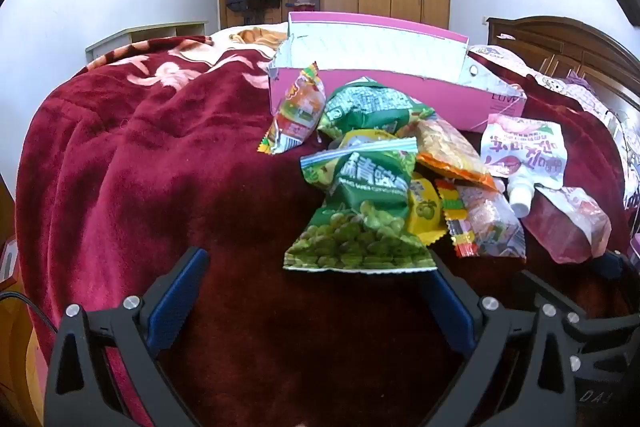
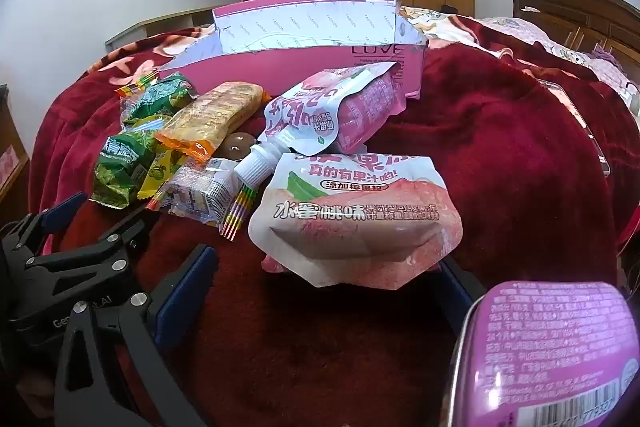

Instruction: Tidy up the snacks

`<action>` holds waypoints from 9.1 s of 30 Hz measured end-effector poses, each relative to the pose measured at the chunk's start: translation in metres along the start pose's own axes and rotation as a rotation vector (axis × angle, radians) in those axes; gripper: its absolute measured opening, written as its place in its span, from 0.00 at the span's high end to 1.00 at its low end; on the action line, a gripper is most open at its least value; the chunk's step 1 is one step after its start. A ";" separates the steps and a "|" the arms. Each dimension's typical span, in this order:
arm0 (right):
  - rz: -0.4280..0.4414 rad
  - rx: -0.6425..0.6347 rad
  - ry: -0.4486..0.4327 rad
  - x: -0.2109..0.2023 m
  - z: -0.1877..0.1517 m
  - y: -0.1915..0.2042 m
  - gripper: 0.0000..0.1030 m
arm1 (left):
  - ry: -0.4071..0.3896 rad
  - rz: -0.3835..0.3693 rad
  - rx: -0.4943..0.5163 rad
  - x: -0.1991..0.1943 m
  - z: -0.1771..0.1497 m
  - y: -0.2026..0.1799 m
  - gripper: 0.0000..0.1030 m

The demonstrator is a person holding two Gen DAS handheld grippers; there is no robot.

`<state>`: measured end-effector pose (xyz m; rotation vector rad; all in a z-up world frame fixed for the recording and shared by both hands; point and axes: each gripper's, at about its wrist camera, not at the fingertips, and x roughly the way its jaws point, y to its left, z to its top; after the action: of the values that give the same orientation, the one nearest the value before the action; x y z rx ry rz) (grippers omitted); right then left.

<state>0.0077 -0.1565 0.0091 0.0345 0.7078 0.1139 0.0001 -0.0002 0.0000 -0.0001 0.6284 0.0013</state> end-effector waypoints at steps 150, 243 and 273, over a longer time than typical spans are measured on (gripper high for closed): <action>0.049 0.065 0.090 0.003 0.039 -0.018 0.28 | 0.099 -0.292 0.117 0.010 0.038 -0.001 0.51; 0.157 0.019 -0.225 -0.033 0.123 -0.039 0.30 | -0.071 -0.309 0.081 0.017 0.144 -0.016 0.61; 0.126 0.049 -0.165 0.048 0.165 -0.050 0.30 | 0.059 -0.180 0.081 0.120 0.174 -0.018 0.61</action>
<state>0.1561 -0.1993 0.0998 0.1340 0.5430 0.2120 0.1994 -0.0183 0.0699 0.0214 0.6856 -0.1983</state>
